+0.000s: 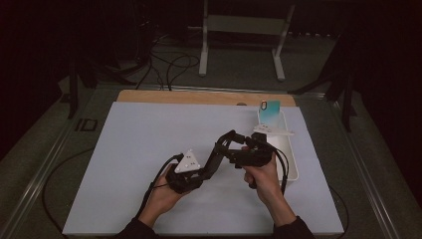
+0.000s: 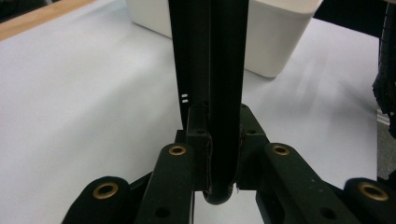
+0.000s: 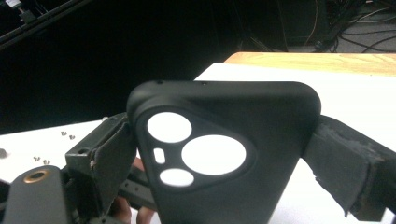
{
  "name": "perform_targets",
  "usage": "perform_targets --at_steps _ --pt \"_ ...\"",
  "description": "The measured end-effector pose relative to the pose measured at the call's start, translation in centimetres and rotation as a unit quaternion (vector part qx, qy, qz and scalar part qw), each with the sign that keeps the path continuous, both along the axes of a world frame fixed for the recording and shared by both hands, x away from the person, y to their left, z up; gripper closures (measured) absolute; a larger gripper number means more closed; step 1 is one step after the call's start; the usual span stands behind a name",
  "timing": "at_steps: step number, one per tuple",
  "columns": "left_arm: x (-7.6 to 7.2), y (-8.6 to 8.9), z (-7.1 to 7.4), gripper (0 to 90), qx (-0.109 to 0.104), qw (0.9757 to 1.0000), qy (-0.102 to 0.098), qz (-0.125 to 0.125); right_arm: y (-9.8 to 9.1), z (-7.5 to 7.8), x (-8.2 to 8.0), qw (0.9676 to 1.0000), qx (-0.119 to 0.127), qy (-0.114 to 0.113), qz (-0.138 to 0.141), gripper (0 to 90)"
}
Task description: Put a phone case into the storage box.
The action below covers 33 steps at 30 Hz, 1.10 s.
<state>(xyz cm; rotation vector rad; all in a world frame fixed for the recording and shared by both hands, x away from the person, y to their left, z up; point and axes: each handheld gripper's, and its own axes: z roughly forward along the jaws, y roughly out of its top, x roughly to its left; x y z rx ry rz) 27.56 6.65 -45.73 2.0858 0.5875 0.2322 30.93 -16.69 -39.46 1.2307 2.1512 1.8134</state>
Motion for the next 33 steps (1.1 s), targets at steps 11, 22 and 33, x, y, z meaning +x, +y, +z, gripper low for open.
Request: perform_targets --at_steps 11,22,33 --pt "0.0 -0.2 -0.2 80.1 -0.003 1.0 0.006 -0.006 0.7 0.2 -0.4 0.9997 -0.018 -0.014 -0.012 13.1" --pt "0.2 0.2 0.1 64.0 -0.012 0.9998 0.01 -0.008 0.9 0.4 -0.6 0.999 -0.032 -0.025 -0.019 14.0" --pt "0.0 1.4 0.3 26.4 -0.004 0.9982 -0.015 0.058 0.5 0.4 -0.5 0.9985 -0.038 -0.028 -0.029 14.1"
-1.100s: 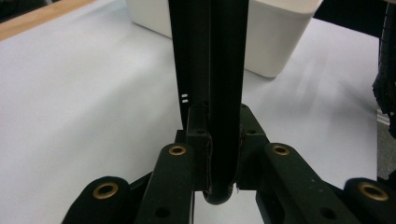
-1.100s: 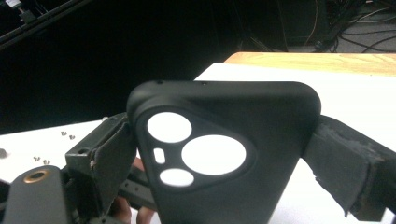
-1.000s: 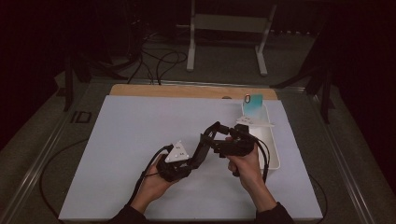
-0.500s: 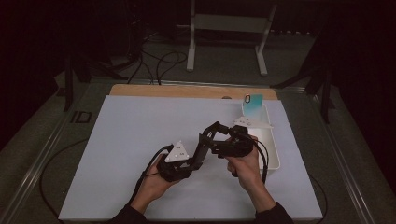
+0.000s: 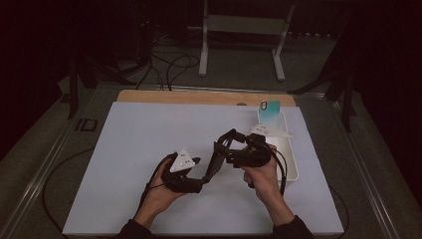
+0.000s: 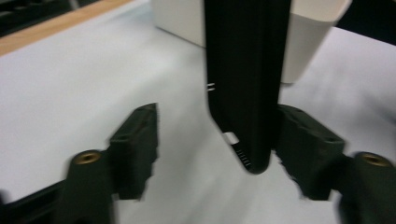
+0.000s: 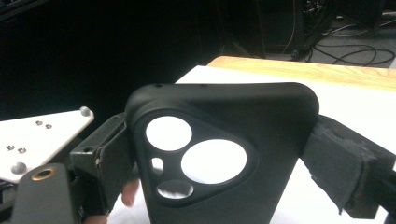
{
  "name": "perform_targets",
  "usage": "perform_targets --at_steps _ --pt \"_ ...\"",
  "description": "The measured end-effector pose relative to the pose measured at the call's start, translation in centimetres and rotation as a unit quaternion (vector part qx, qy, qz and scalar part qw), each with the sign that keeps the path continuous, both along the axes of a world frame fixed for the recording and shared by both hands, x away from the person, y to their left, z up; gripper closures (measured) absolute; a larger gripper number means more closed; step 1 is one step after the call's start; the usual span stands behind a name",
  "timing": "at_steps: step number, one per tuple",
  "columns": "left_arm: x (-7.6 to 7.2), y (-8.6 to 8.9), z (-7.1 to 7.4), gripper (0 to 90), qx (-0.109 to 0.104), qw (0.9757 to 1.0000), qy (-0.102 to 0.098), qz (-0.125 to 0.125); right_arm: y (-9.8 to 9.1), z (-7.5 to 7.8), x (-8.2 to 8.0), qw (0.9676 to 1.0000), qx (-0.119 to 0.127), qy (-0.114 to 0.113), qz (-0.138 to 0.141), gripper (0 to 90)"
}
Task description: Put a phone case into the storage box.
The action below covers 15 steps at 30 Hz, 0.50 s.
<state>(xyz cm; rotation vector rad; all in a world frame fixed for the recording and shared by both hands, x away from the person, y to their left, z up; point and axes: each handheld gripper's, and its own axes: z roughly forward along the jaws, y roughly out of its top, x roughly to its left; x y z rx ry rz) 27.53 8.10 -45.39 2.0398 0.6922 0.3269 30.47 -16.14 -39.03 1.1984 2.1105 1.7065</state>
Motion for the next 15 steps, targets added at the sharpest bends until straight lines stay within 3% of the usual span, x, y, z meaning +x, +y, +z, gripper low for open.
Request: perform_targets --at_steps 4,8,15 --pt "0.0 0.6 0.0 17.2 0.0 0.9999 -0.003 0.012 -0.1 0.0 0.0 1.0 0.001 0.001 -0.001 14.1" --pt "0.0 1.7 -0.1 12.6 0.003 0.999 -0.012 0.044 -0.1 -0.1 0.1 1.0 -0.001 0.001 -0.003 14.2" --pt "-0.1 3.5 -0.4 4.4 0.009 0.997 -0.016 0.075 -0.2 0.0 0.1 1.0 -0.005 -0.002 -0.006 14.3"
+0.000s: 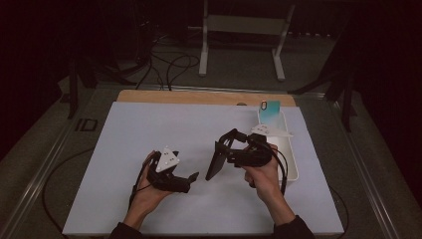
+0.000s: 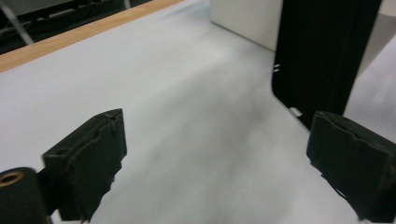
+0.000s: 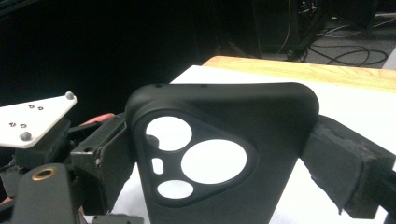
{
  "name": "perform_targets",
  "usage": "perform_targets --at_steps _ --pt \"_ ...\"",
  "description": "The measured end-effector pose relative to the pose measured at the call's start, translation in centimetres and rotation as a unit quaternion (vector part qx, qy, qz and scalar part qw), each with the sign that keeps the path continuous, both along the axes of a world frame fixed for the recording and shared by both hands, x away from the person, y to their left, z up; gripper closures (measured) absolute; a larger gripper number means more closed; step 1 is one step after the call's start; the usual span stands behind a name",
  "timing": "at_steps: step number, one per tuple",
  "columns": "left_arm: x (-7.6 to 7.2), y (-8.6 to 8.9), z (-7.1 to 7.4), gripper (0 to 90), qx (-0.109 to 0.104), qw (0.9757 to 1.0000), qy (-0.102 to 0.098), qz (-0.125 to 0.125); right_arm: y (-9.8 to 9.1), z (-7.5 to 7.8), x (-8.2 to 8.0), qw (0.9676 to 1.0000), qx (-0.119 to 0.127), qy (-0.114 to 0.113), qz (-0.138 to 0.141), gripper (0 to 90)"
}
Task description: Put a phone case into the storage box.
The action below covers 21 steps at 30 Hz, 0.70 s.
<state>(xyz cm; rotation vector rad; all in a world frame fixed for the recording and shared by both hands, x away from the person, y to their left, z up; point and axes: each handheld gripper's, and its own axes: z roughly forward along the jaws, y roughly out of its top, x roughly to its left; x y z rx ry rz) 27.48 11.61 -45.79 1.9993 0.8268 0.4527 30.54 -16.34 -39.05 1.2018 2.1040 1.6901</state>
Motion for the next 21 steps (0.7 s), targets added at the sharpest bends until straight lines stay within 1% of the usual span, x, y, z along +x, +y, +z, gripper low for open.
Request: perform_targets --at_steps 3,8,9,10,13,15,16,21 --pt "0.0 0.8 -0.1 1.6 -0.002 1.0 0.001 0.009 0.0 0.0 0.0 1.0 -0.002 -0.001 -0.001 14.3" --pt "-0.1 2.2 -0.5 0.5 -0.004 0.9996 -0.003 0.028 -0.2 0.1 0.1 1.0 -0.003 -0.002 -0.004 14.3" --pt "-0.2 2.7 -0.6 0.4 -0.005 0.9994 -0.003 0.034 -0.2 0.1 0.1 1.0 -0.004 -0.003 -0.005 14.3" --pt "-0.2 2.7 -0.6 0.4 -0.005 0.9994 -0.003 0.034 -0.2 0.1 0.1 1.0 -0.004 -0.003 -0.005 14.3" --pt "-0.3 3.7 -0.9 0.3 -0.006 0.9989 -0.004 0.046 -0.3 0.3 0.2 0.9999 -0.005 -0.006 -0.006 14.3" --pt "-0.3 3.7 -0.9 0.3 -0.006 0.9989 -0.004 0.046 -0.4 0.4 0.2 0.9999 -0.006 -0.006 -0.008 14.3" --pt "-0.5 4.6 -1.2 0.3 -0.005 0.9984 -0.004 0.056 -0.4 0.4 0.2 0.9999 -0.006 -0.006 -0.008 14.3" --pt "-0.9 5.7 -1.6 0.3 -0.009 0.9975 -0.005 0.07 -0.7 0.6 0.6 0.9998 -0.012 -0.009 -0.015 14.3"
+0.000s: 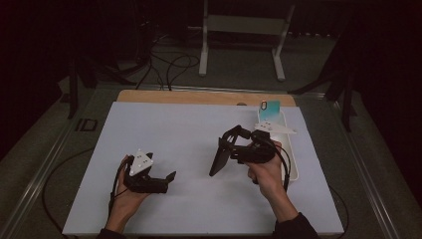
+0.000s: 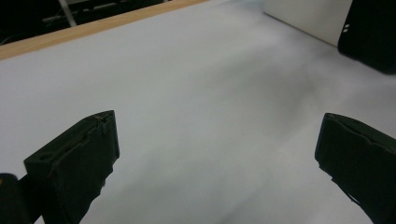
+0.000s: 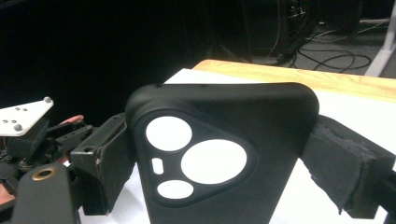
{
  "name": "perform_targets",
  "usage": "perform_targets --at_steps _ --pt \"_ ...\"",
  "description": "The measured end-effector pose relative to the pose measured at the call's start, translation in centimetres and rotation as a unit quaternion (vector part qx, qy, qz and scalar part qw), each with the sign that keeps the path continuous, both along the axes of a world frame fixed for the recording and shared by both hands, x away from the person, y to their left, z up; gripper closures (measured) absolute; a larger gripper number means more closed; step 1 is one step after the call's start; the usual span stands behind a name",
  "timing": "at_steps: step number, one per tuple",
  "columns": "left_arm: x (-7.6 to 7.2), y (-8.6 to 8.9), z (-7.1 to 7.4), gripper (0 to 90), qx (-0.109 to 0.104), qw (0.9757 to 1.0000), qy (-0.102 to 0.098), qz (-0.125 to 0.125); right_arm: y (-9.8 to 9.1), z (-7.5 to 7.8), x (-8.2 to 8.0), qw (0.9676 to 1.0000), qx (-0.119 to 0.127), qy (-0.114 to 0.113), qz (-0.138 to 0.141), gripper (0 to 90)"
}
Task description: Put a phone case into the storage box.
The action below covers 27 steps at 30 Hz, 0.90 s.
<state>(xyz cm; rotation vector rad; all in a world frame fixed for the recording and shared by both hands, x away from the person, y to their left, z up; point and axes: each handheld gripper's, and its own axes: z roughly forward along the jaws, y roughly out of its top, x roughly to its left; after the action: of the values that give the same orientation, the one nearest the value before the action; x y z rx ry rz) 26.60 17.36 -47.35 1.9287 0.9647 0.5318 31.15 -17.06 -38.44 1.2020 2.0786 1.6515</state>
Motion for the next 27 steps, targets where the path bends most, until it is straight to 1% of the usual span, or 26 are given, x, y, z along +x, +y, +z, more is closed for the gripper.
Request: perform_targets --at_steps 3,18,22,27 --pt "-0.2 0.6 -0.2 0.3 0.003 1.0 -0.002 0.008 -0.1 0.2 0.2 1.0 -0.003 -0.002 -0.002 14.3" --pt "-1.3 3.2 -1.1 0.3 -0.004 0.9993 -0.013 0.035 -1.0 1.0 1.3 0.9995 -0.018 -0.012 -0.022 14.3" --pt "-1.5 3.6 -1.2 0.3 -0.006 0.999 -0.016 0.042 -1.3 1.3 1.5 0.9994 -0.018 -0.014 -0.028 14.3" --pt "-1.7 4.5 -1.2 0.3 -0.009 0.9981 -0.019 0.058 -1.8 1.7 2.0 0.9989 -0.022 -0.018 -0.038 14.3"
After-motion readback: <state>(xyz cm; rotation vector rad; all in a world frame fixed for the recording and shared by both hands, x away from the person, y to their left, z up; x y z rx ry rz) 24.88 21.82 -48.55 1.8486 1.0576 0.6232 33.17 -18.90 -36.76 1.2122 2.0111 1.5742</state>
